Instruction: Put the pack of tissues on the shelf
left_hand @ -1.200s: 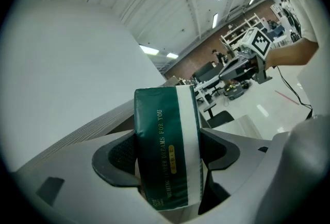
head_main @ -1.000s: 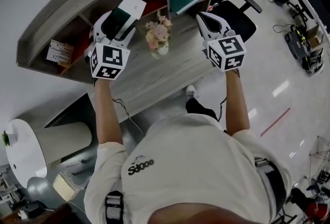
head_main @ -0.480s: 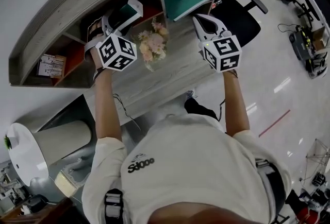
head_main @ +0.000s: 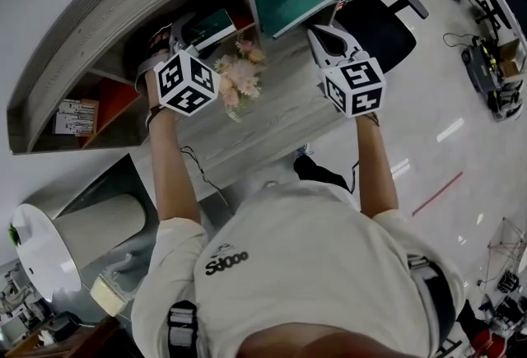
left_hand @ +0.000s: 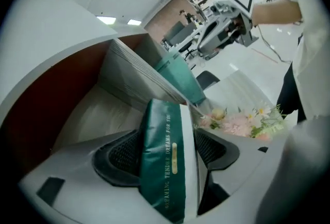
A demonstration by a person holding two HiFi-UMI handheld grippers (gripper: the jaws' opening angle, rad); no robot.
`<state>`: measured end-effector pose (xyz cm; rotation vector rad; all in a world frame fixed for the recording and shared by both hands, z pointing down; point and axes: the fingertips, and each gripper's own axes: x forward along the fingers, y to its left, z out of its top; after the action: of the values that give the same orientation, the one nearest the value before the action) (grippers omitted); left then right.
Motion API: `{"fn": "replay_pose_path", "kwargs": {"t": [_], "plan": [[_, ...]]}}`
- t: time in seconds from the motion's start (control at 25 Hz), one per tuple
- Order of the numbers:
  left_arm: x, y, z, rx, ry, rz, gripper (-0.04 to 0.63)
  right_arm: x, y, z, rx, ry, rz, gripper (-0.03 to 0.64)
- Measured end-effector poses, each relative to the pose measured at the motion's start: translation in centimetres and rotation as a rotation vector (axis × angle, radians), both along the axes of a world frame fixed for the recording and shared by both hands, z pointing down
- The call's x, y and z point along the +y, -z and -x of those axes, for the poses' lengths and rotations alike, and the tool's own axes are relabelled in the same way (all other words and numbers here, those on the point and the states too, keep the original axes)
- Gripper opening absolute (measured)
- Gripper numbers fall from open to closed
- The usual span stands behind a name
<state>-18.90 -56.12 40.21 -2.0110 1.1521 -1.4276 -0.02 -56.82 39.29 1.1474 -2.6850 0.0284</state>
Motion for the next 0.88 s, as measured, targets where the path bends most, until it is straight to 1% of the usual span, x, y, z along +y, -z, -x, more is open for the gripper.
{"fn": "replay_pose_path", "kwargs": {"t": [0.04,0.08,0.12,0.16,0.2,0.24,0.36,0.52,0.68,0.88], "plan": [[0.3,0.1,-0.5,0.058,-0.016,0.015,0.342,0.0,-0.1,0.2,-0.008,0.006,0.008,-0.006],[0.5,0.2,-0.9,0.115,-0.029,0.009,0.308,0.0,-0.3,0.5,-0.012,0.013,0.014,-0.006],[0.4,0.4,-1.1,0.15,-0.033,-0.021,0.304,0.1,-0.4,0.7,-0.009,0.019,0.017,-0.006],[0.2,0.6,-1.0,0.155,-0.027,-0.059,0.23,0.1,-0.6,0.9,-0.001,0.025,0.017,-0.006],[-0.1,0.6,-0.9,0.146,-0.015,-0.082,0.225,0.2,-0.7,1.1,0.008,0.03,0.017,-0.006],[-0.3,0.6,-0.7,0.139,-0.003,-0.084,0.224,0.2,-0.9,1.2,0.015,0.034,0.018,-0.006],[-1.2,0.6,-0.7,0.147,0.013,-0.055,0.222,0.0,-1.1,0.8,0.015,0.024,0.021,-0.006],[-2.6,0.6,-0.7,0.161,0.033,-0.036,0.218,-0.6,-1.7,0.2,0.004,-0.007,0.042,-0.006],[-3.8,0.5,-0.8,0.167,0.052,-0.046,0.218,-0.9,-2.1,-0.1,0.025,-0.011,0.046,-0.006],[-6.7,0.7,-0.8,0.183,0.063,-0.057,0.218,-0.9,-1.6,-0.1,0.01,0.002,0.027,-0.006]]}}
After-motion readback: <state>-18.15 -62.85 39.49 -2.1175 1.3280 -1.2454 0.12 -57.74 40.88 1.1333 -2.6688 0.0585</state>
